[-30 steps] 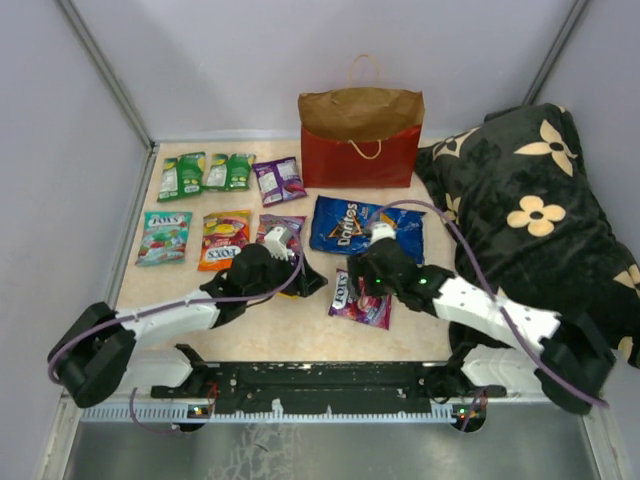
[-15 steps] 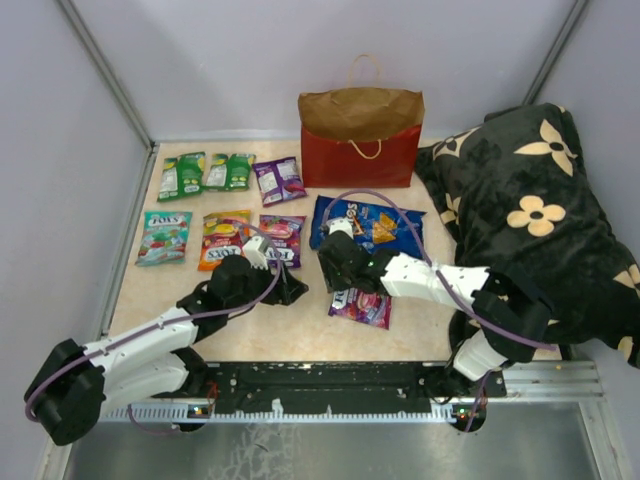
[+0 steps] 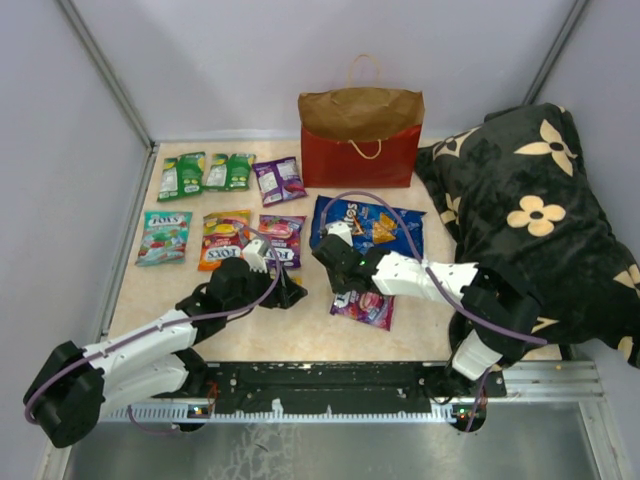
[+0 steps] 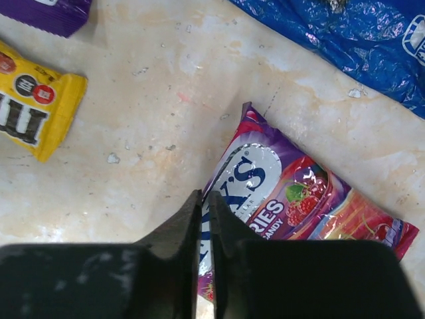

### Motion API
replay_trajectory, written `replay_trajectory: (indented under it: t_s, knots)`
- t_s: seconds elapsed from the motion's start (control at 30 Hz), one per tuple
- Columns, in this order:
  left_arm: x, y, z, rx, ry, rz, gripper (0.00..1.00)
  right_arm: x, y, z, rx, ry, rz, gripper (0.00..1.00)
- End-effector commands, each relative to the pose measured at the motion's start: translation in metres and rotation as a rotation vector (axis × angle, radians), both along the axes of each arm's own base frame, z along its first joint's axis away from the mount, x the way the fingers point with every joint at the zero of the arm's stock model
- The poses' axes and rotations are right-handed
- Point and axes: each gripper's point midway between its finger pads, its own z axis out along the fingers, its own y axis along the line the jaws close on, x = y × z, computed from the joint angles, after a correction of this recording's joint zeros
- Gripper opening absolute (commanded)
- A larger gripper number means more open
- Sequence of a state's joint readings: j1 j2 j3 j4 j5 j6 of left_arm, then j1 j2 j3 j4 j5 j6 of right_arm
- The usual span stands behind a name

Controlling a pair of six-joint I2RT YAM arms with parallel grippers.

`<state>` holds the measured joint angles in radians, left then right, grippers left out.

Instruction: Take the snacks out of the paper bag

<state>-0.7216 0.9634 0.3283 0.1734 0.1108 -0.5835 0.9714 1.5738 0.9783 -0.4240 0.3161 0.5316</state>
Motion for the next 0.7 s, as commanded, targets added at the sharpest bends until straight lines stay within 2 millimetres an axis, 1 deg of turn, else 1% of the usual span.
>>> replay_trajectory:
  t_s: [0.0, 0.03, 0.2, 0.3, 0.43, 0.5, 0.57, 0.67]
  knots:
    - [-0.005, -0.001, -0.002, -0.02, 0.008, -0.026, 0.79, 0.007, 0.002, 0.007, -0.005, -0.024, -0.04, 0.03]
    - [-0.006, -0.002, -0.002, -0.024, 0.007, -0.033, 0.79, 0.006, 0.002, 0.006, -0.001, -0.019, -0.041, 0.0]
    - [-0.01, -0.008, 0.0, -0.054, 0.003, -0.076, 0.81, 0.004, 0.009, 0.017, 0.08, -0.029, -0.041, 0.0]
    - [-0.013, -0.015, 0.004, -0.086, -0.001, -0.11, 0.81, 0.002, 0.016, 0.034, 0.178, -0.048, -0.03, 0.0]
    - [-0.016, -0.023, 0.005, -0.122, 0.008, -0.151, 0.81, 0.003, 0.021, 0.058, 0.359, -0.063, -0.016, 0.0]
    - [-0.016, -0.026, 0.005, -0.131, 0.013, -0.161, 0.82, 0.004, 0.018, 0.068, 0.445, -0.059, -0.016, 0.0]
    - [-0.015, -0.03, 0.006, -0.138, 0.015, -0.172, 0.82, 0.004, 0.014, 0.073, 0.511, -0.05, -0.012, 0.0]
    - [-0.014, -0.035, 0.004, -0.144, 0.027, -0.189, 0.82, 0.002, 0.004, 0.073, 0.508, -0.05, -0.021, 0.0]
